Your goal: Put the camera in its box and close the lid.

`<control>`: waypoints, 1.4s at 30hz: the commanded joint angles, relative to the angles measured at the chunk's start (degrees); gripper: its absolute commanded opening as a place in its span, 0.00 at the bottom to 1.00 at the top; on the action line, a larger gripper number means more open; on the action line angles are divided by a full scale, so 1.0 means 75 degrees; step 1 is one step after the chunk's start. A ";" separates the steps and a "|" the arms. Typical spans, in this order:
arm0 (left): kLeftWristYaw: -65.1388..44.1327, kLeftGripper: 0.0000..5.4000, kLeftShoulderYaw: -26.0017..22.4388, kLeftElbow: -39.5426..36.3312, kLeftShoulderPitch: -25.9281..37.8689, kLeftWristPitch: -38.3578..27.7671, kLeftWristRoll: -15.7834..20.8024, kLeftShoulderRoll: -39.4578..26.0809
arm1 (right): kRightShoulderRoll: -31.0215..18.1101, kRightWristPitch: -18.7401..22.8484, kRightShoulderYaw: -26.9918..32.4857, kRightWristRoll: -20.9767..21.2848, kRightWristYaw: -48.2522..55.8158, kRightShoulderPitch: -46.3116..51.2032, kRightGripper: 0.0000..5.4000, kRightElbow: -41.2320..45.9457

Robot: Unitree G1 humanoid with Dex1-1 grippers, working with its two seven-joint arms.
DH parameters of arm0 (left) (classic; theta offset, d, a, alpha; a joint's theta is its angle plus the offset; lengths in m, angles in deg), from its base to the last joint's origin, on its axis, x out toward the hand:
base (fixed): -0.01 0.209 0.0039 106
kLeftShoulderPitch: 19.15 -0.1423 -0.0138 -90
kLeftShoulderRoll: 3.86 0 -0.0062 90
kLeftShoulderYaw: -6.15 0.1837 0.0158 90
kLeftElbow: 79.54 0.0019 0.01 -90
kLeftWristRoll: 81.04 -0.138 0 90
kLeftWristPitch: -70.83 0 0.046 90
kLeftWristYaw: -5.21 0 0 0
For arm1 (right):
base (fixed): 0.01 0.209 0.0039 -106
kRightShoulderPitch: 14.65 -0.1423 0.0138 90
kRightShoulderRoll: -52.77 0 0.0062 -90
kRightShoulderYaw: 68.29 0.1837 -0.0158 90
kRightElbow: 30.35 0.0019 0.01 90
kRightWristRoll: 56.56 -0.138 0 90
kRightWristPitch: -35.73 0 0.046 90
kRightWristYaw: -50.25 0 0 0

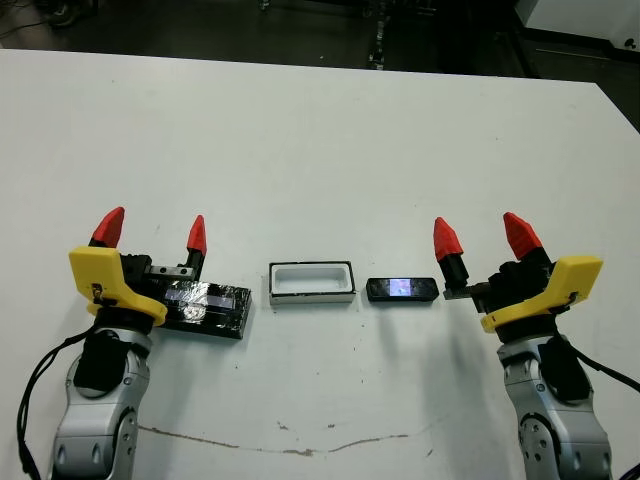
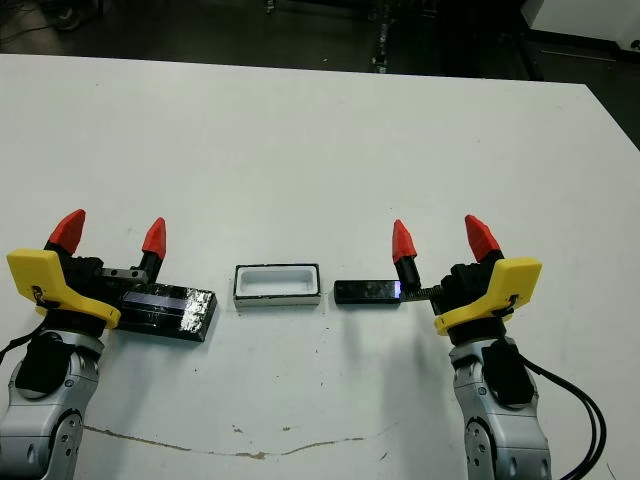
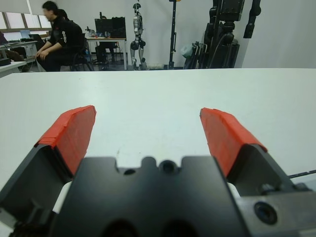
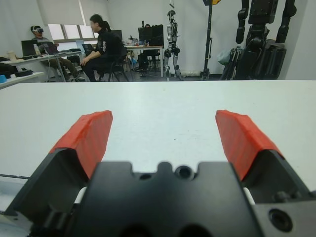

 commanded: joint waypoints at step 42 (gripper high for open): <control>0.0160 1.00 0.0111 -0.0301 -0.0413 0.0054 -0.0052 0.0152 | -0.5066 0.0721 -0.1578 -0.0089 0.8677 -0.5636 1.00 -0.3905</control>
